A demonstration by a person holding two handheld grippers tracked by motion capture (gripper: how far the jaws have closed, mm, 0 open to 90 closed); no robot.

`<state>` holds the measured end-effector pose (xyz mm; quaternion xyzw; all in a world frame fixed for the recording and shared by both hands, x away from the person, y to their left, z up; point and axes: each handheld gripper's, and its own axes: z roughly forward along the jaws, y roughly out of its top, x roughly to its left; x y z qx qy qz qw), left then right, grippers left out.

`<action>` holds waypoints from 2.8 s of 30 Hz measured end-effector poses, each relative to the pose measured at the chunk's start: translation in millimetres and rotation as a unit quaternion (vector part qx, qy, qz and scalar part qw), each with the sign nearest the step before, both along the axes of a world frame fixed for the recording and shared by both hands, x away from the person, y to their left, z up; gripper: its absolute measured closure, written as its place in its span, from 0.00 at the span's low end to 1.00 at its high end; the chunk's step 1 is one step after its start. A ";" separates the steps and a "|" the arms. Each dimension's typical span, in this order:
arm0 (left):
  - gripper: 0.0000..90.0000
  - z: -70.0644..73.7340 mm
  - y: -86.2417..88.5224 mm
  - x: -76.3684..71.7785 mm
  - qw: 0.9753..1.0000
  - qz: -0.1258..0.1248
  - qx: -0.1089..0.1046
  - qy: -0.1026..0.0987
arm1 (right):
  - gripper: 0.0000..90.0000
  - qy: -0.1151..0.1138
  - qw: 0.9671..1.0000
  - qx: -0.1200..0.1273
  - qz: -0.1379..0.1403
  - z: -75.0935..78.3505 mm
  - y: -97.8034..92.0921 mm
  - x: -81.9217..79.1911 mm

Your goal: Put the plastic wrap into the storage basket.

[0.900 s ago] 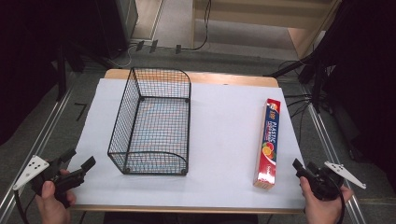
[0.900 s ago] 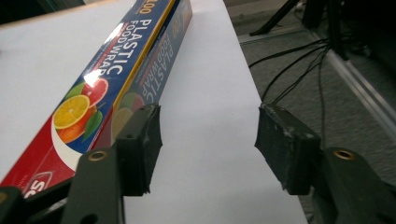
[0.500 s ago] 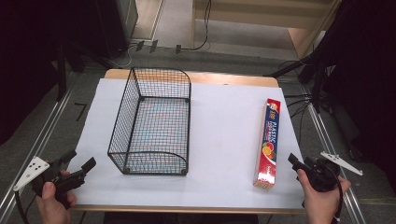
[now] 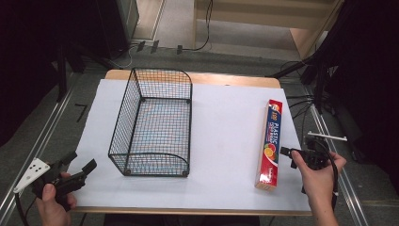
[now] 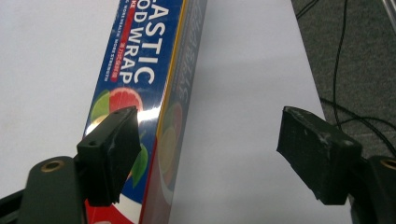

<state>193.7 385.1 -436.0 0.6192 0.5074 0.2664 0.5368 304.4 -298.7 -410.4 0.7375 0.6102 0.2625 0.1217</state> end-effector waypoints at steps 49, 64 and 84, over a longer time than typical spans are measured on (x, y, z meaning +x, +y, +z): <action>0.15 1.4 1.4 -1.0 1.000 0.000 -0.001 0.000 | 0.22 0.180 0.982 -0.055 -0.028 -5.9 65.6 88.6; 0.15 0.6 1.7 0.1 1.000 -0.002 -0.004 0.004 | 0.42 0.211 0.972 -0.091 -0.056 -15.1 75.7 97.8; 0.15 0.9 3.6 -0.1 1.000 -0.003 -0.007 0.004 | 0.47 0.242 0.959 -0.142 -0.048 -13.2 87.8 105.4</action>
